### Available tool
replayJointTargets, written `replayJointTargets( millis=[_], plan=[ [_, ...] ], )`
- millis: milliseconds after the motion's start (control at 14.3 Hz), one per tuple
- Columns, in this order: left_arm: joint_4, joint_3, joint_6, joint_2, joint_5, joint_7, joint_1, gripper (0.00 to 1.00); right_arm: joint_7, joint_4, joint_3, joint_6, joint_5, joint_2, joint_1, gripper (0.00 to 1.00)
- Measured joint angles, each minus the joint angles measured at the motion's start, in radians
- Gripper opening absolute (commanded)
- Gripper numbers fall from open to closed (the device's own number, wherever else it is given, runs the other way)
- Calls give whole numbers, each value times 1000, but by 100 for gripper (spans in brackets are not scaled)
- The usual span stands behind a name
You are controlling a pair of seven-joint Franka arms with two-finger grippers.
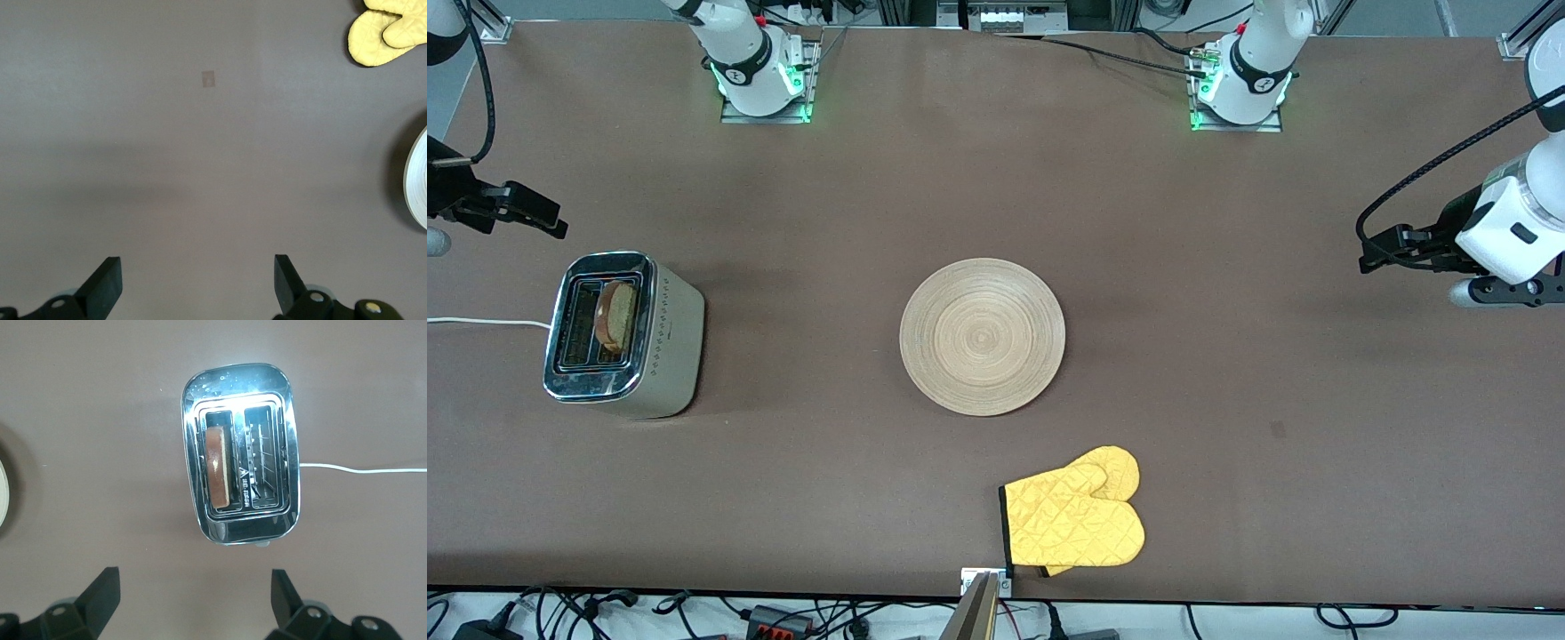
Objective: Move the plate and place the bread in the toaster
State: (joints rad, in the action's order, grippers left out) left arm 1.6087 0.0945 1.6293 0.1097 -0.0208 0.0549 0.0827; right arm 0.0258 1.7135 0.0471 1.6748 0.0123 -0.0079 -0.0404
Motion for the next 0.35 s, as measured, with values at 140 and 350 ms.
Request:
replayJointTargets(
  millis=[140,350],
  plan=[
    [0,0,-7,0,0,0,0,100,0,0,-1,0,0,0,0,100],
    [0,0,-7,0,0,0,0,100,0,0,-2,0,0,0,0,100]
  ],
)
